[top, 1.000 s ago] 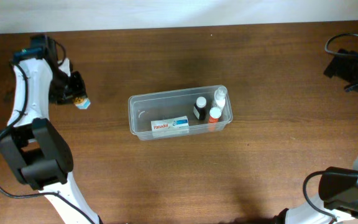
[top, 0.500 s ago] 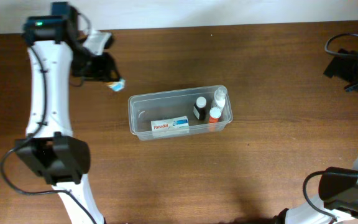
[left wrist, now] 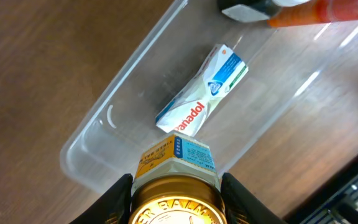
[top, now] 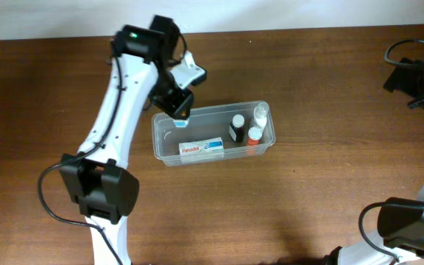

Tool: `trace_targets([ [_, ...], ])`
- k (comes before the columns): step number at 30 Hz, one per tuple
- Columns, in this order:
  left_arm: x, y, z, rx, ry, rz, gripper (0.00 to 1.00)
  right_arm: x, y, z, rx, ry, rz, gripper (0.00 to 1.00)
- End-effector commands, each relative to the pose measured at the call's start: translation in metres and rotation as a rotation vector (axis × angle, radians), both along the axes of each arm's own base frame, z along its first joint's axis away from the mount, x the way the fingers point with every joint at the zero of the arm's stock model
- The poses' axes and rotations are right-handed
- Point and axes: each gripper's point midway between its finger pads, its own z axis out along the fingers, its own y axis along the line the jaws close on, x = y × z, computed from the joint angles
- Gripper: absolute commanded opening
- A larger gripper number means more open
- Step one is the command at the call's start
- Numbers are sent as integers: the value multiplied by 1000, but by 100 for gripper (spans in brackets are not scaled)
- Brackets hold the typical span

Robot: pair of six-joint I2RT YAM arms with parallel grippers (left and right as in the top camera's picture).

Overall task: Pack container
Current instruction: 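Lift the gold-capped jar and carry it over the container, then lower the jar into the container beside the Panadol box and release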

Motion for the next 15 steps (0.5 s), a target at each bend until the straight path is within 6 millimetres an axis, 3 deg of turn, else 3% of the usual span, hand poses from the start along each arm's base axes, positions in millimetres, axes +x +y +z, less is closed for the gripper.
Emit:
trace_targets([
  [1,-2,5,-23,49,41,52,38,-1,-3,4,-11,-10,-18,98],
  [8,-1,2,-60,58,79,182,33,-1,-3,4,-11,-10,-18,98],
  [15,0,-14,-72,50,61,180,33,-1,-3,4,-11,-10,-18,98],
])
